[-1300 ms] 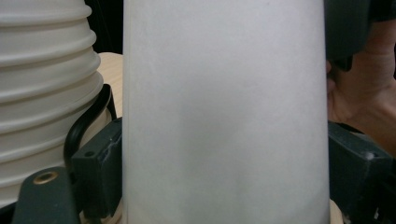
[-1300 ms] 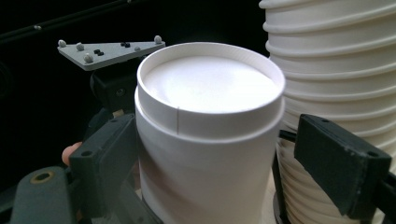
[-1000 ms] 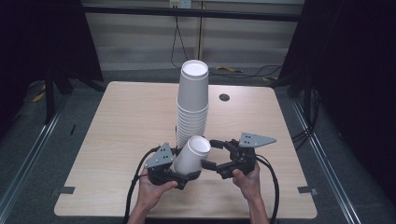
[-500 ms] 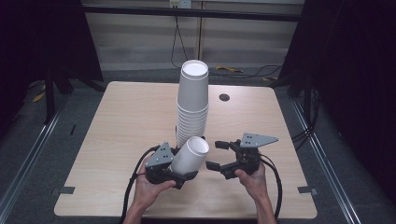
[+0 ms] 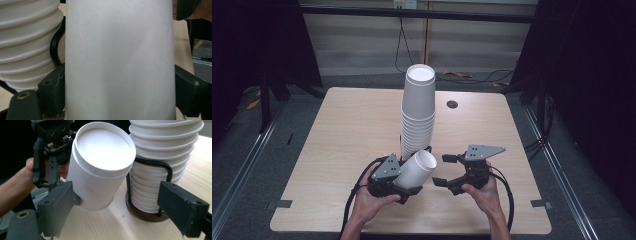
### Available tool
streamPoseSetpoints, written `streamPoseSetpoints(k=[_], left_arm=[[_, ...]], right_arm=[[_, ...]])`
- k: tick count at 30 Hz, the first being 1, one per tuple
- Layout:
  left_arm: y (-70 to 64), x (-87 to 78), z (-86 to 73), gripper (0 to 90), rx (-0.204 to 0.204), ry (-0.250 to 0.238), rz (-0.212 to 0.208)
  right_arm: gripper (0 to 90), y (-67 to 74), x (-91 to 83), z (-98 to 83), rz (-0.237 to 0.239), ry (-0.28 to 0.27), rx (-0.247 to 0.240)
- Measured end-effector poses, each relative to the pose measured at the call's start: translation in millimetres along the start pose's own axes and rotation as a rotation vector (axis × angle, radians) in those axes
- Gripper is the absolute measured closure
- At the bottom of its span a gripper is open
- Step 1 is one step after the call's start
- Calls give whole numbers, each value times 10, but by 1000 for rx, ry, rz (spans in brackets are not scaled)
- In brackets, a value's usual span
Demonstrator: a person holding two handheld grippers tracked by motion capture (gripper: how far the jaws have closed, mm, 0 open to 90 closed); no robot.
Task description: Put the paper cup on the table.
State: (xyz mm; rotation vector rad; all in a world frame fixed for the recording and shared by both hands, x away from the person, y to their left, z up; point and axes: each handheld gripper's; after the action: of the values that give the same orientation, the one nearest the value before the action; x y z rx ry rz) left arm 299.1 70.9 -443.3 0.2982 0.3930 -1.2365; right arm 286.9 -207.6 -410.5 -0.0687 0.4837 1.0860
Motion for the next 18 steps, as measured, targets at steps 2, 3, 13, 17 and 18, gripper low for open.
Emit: streamPoseSetpoints(k=[2, 3, 13, 17, 18], left_arm=[[3, -10, 11, 147, 9, 12, 4], [3, -15, 16, 148, 6, 19, 4], [15, 42, 59, 148, 39, 127, 13], [2, 109, 102, 149, 70, 176, -1], [-2, 127, 115, 149, 79, 185, -9]], right_arm=[[140, -12, 3, 8, 15, 28, -19], [140, -11, 9, 10, 20, 44, -23], [145, -26, 5, -3, 5, 102, -51], [144, -31, 2, -6, -2, 126, -65], [140, -32, 6, -7, -3, 138, -74]])
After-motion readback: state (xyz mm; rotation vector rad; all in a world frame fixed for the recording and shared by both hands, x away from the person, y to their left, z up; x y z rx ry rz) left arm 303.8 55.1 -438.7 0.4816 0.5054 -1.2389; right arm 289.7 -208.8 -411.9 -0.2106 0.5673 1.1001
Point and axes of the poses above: each handheld gripper's, and its own axes: x roughly forward along the jaws, z roughly out of its top, y roughly to its left
